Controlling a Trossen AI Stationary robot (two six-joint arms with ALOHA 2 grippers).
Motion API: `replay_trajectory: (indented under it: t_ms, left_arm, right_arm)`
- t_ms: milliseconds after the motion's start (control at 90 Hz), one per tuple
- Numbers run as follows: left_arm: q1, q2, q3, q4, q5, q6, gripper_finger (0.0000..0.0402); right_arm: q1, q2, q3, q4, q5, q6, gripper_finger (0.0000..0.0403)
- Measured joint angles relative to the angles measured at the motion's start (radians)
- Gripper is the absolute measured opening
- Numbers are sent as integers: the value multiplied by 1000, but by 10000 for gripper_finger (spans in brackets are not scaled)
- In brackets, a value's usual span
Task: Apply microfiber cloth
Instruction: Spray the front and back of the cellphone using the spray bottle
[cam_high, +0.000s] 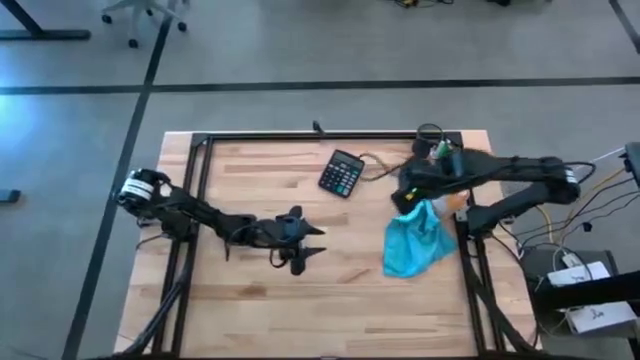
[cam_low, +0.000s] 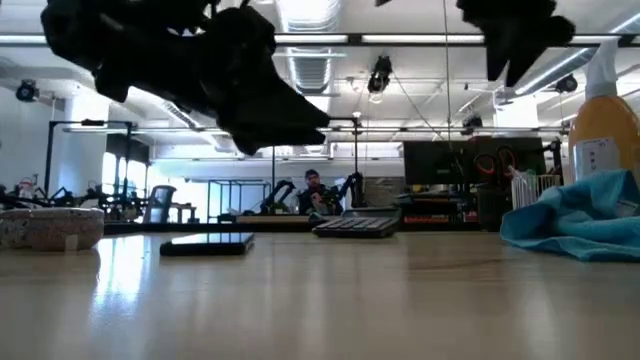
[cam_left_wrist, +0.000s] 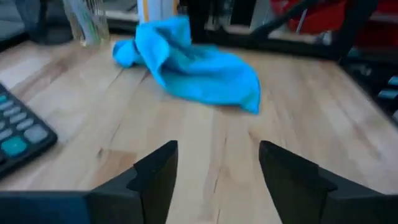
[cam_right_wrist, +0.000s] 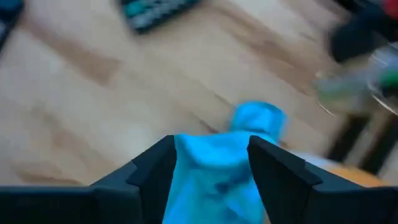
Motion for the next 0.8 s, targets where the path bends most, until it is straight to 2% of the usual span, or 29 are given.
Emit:
replay_trajectory:
  t_ms: [122,267,578,800]
  left_arm:
    - [0,-11,32,-106,0,9,238]
    - [-1,-29,28,-130,0,31,251]
    - [-39,30,-34,-35,-18,24,260]
    - [-149,48,-58,-33,-202,-18,242]
  right_arm:
    - [-38,-62,14,-10,8,56,199]
    - [-84,-94,45,-28,14,70,199]
    - [-156,-113,143,-117,81,96,196]
    - [-196,-156,145,-119,64,139,197]
